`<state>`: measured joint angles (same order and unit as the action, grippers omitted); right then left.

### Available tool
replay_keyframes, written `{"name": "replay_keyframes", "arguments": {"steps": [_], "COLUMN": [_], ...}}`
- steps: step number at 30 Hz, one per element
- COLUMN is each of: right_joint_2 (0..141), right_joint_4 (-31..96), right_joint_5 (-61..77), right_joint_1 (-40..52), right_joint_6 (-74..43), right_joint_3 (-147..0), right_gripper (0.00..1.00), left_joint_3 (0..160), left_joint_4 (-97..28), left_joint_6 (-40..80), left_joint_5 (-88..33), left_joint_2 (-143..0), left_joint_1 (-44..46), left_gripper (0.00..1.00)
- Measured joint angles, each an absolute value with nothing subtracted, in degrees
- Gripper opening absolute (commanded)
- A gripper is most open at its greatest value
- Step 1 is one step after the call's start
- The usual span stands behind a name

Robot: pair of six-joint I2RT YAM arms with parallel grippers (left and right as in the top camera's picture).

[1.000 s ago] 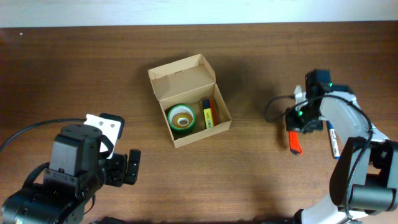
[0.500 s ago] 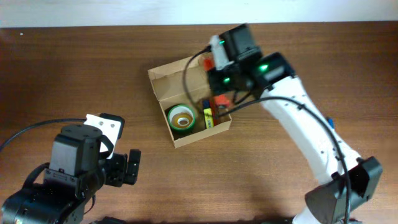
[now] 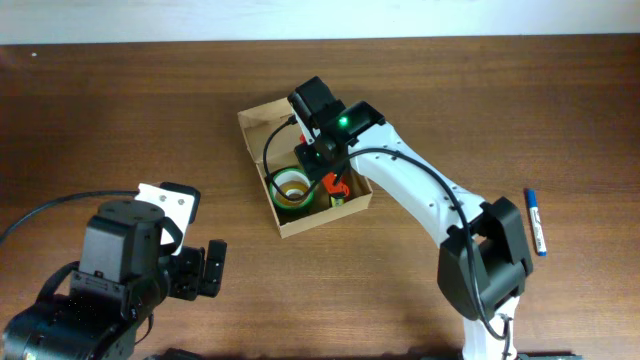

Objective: Pack container
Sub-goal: 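Carry the red cutter into the box and release it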

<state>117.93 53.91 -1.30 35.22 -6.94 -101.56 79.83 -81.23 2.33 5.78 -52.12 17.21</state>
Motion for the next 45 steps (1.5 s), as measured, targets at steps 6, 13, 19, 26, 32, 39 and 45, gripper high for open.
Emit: {"name": "replay_keyframes", "arguments": {"steps": [6,13,19,26,32,39,45], "right_joint_2": [118.5,118.5,118.5,118.5,118.5,118.5,118.5], "right_joint_4": [57.2,58.7,58.3,59.5,61.1,63.7,66.0], "right_joint_5": [-2.6,-3.1,-3.7,1.3,5.1,9.6,10.0], "right_joint_1": [33.5,33.1,33.1,33.1,33.1,33.1,33.1], "right_joint_6": [-11.9,-13.4,-7.7,15.5,38.1,66.1,80.9], "right_joint_3": [-101.6,-101.6,-101.6,-102.3,-102.3,-102.4,-102.4], "right_gripper": [0.04,0.04,0.04,0.03,0.04,0.04,0.03], "left_joint_3": [79.8,79.8,79.8,79.8,79.8,79.8,79.8], "left_joint_4": [-81.3,-81.3,-81.3,-81.2,-81.3,-81.3,-81.3], "left_joint_6": [2.3,2.3,2.3,2.3,2.3,2.3,2.3], "left_joint_5": [5.8,5.8,5.8,5.8,5.8,5.8,5.8], "left_joint_2": [-52.1,-52.1,-52.1,-52.1,-52.1,-52.1,-52.1], "left_joint_1": [17.2,17.2,17.2,17.2,17.2,17.2,17.2], "left_gripper": [1.00,1.00,1.00,1.00,1.00,1.00,1.00]}}
